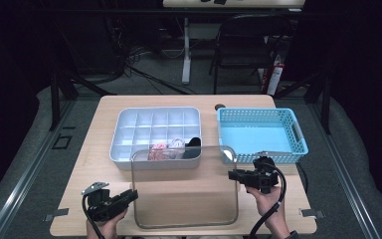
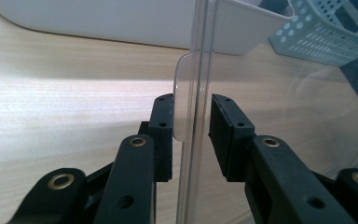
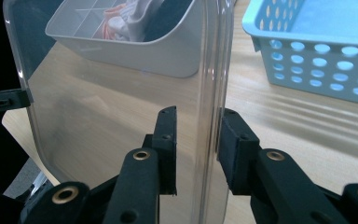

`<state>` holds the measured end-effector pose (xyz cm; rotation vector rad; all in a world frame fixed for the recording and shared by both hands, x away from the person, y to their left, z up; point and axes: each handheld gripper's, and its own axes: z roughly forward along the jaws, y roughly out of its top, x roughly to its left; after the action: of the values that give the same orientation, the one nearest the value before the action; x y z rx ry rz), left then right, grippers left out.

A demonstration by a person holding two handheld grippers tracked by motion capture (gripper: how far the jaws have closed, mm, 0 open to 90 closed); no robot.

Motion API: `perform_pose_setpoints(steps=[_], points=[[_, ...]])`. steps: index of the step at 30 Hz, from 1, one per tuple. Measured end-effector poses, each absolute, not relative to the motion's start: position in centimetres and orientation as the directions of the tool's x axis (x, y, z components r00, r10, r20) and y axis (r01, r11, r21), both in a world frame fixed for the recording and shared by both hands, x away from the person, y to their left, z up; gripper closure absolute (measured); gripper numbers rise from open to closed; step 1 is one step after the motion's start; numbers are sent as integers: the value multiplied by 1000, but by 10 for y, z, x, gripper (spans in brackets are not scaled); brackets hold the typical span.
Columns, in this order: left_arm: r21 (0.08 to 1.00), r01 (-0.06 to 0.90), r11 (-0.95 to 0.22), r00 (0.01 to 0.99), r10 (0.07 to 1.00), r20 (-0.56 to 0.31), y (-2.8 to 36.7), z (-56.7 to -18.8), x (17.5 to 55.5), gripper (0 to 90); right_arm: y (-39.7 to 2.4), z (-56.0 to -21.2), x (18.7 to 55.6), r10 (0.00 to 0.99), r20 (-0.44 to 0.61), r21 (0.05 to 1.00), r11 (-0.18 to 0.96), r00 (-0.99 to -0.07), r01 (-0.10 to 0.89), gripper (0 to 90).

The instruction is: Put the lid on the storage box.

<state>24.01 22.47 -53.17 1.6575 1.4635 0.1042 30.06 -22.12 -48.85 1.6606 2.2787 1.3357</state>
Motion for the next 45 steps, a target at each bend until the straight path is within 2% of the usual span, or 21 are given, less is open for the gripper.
perform_pose_setpoints(steps=[45], points=[[749,652,116,289,876,-387,258,-490,292,707,-177,-456,372,785,412,677,76,-462,732,680]])
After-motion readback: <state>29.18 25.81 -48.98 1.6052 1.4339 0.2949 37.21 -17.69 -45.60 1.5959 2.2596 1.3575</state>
